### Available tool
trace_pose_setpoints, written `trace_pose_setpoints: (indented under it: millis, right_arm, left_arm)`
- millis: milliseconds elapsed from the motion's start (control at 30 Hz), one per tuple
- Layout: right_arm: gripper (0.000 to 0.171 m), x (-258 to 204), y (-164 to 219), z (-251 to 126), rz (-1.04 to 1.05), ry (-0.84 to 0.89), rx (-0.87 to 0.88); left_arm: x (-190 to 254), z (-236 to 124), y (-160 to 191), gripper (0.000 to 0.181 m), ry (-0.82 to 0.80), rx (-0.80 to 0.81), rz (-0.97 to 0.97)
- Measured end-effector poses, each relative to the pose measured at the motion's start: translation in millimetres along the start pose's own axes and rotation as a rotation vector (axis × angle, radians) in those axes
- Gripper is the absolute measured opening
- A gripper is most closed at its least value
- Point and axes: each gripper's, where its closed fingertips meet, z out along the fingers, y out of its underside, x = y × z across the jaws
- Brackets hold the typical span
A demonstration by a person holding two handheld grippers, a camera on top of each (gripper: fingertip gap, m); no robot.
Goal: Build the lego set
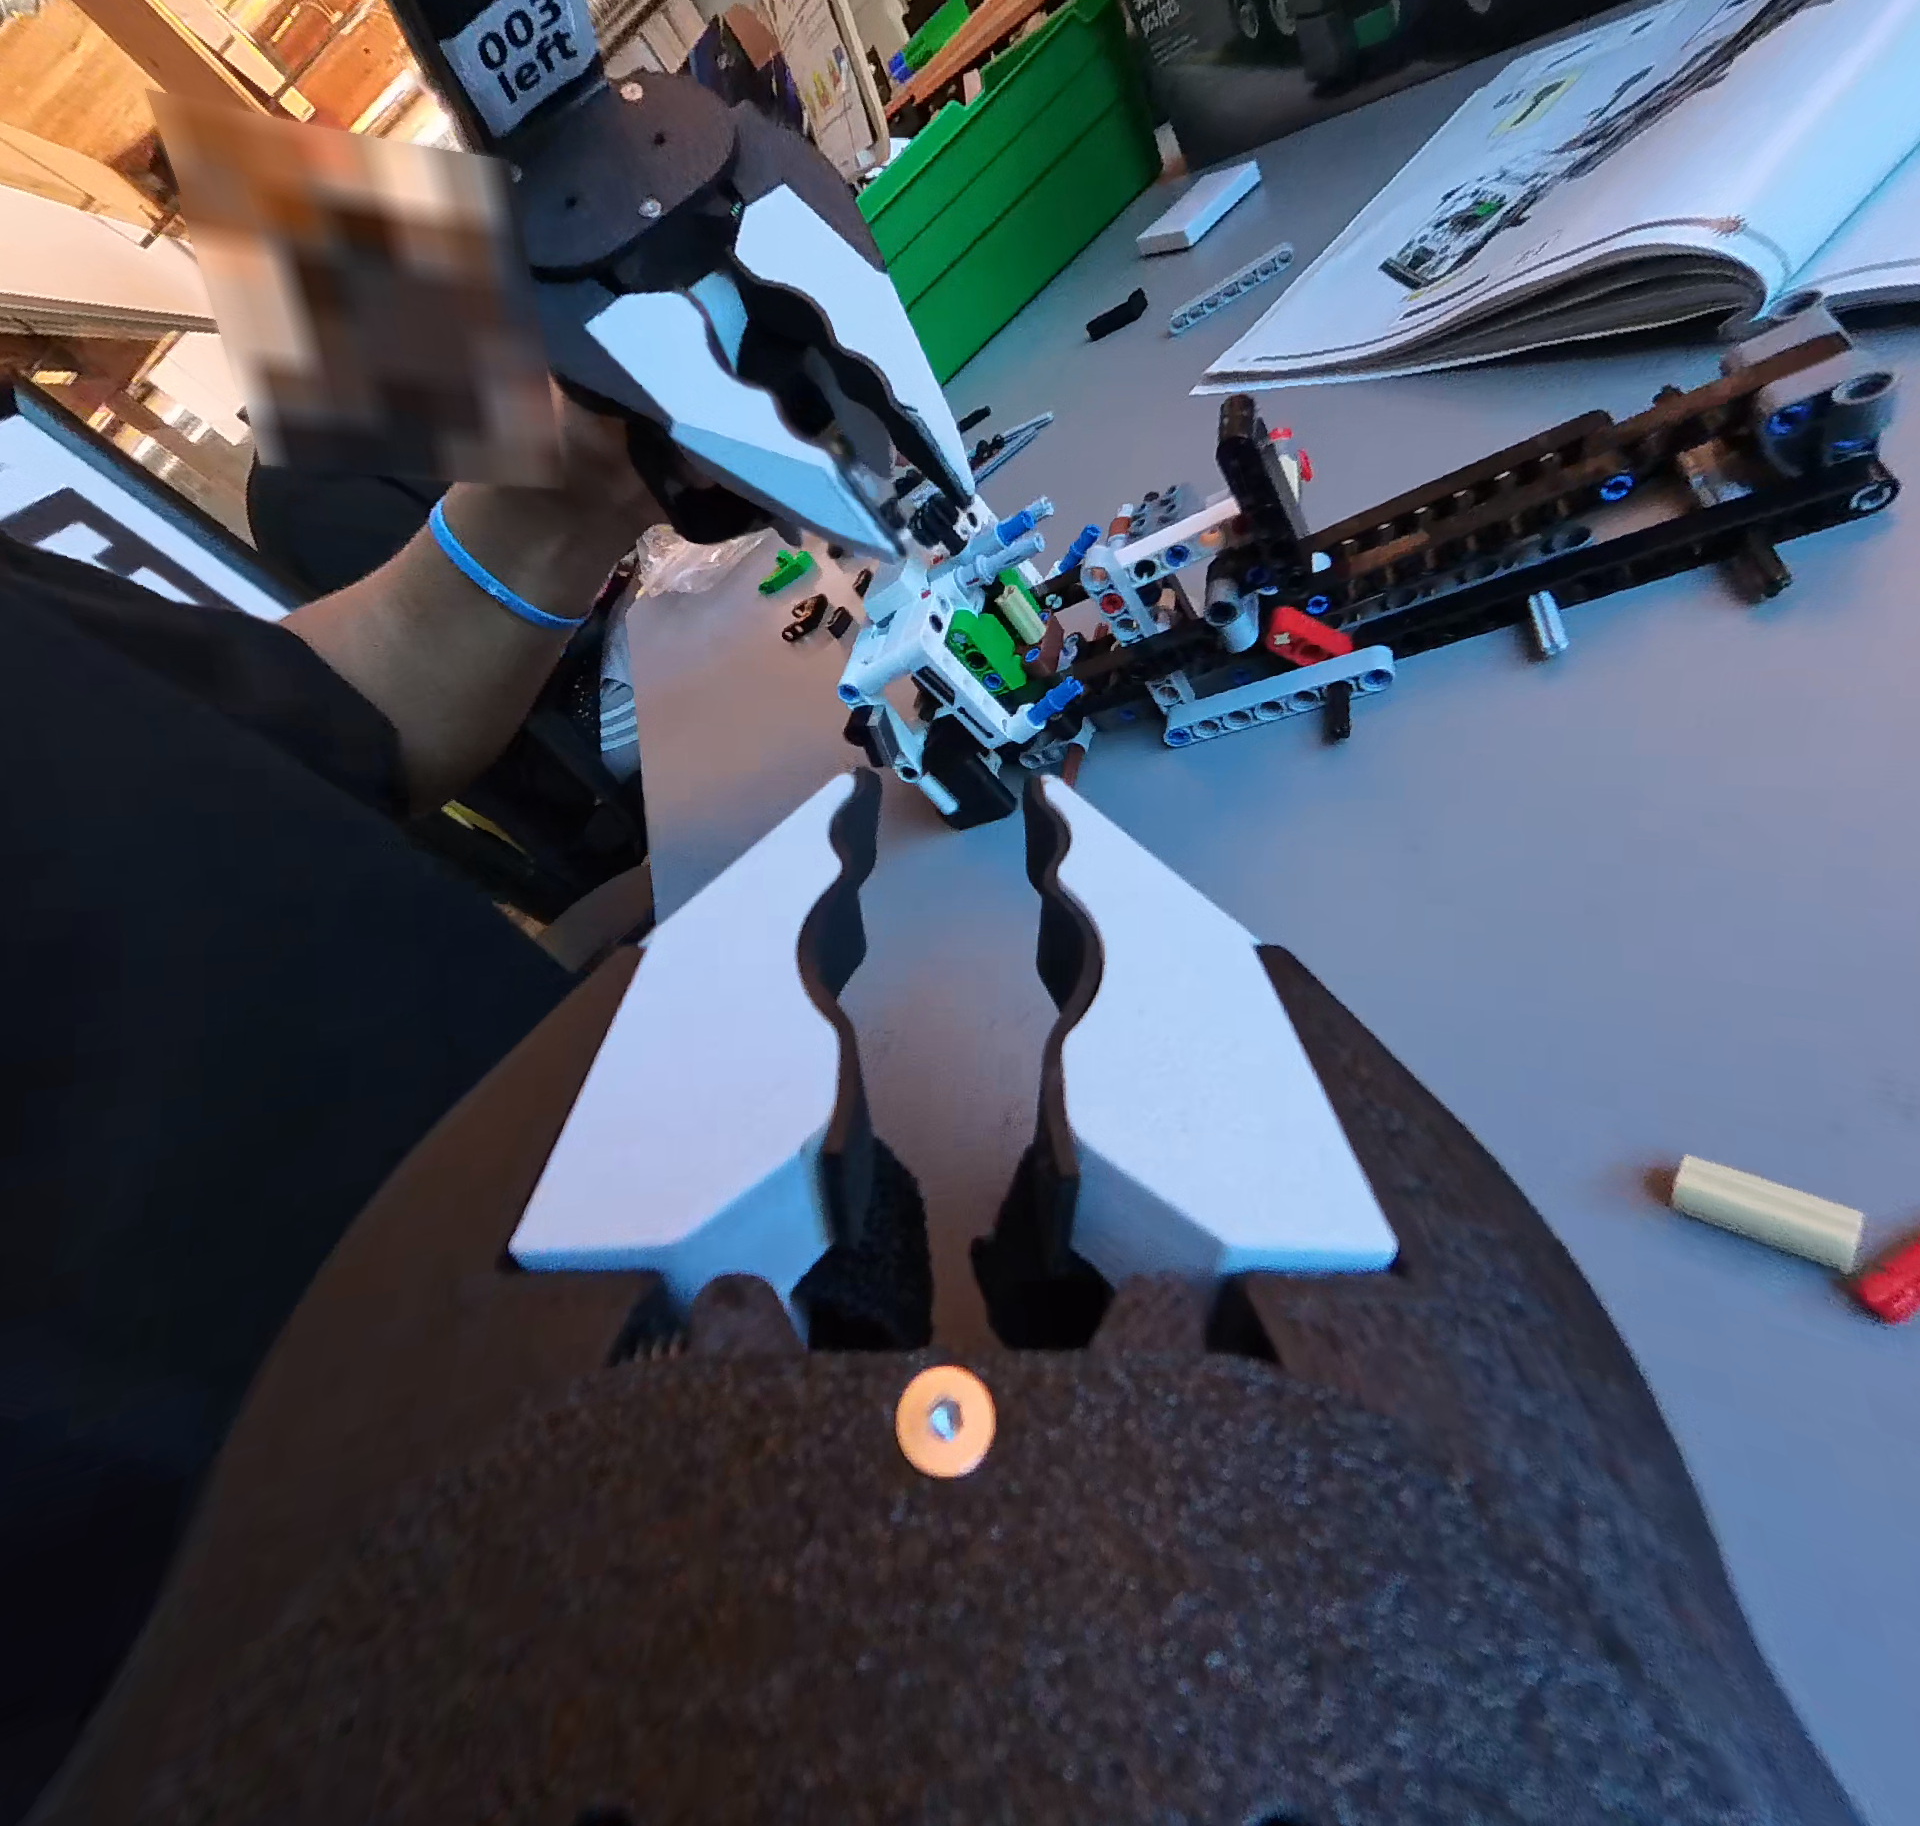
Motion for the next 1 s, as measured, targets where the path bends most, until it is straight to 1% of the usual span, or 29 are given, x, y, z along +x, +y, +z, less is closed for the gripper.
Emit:
trace_pose_setpoints:
  millis: [133, 200, 233, 333, 400, 467, 567, 667, 733, 833, 1000]
  right_arm:
    - [0.029, 3, 3, 7, 0.004, 0.01, -0.041]
    - [0.03, 4, 2, 11, -0.022, 0.033, -0.04]
    - [0.031, 4, 0, 14, -0.043, 0.043, -0.032]
    - [0.041, -10, -6, 27, -0.12, 0.011, 0.002]
    - [0.053, -21, -11, 35, -0.173, -0.026, 0.033]
    - [0.061, -23, -12, 44, -0.223, 0.004, 0.035]
    - [0.073, -20, -11, 58, -0.263, 0.056, 0.007]
    - [0.07, -11, -1, 71, -0.215, 0.099, -0.079]
    - [0.066, -7, 3, 78, -0.167, 0.089, -0.119]
    - [0.055, -4, 1, 88, -0.134, 0.08, -0.128]
    - [0.054, -4, 1, 93, -0.203, 0.122, -0.142]
  left_arm:
    - [-2, -5, 4, 0.036, 0.005, -0.005, 0.017]
    - [-5, -9, 7, 0.05, 0.016, 0.005, 0.022]
    - [-5, -10, 10, 0.058, 0.032, 0.003, 0.02]
    - [-2, -11, 20, 0.07, 0.127, 0.033, 0.009]
    - [4, -10, 20, 0.071, 0.219, 0.079, -0.015]
    - [5, -6, 23, 0.069, 0.266, 0.08, -0.014]
    - [3, 1, 30, 0.06, 0.223, 0.053, 0.05]
    - [1, 5, 33, 0.054, 0.162, 0.053, 0.113]
    - [1, 5, 33, 0.053, 0.165, 0.066, 0.108]
    - [2, 6, 32, 0.051, 0.184, 0.088, 0.084]
    - [4, 3, 36, 0.046, 0.196, 0.104, 0.084]
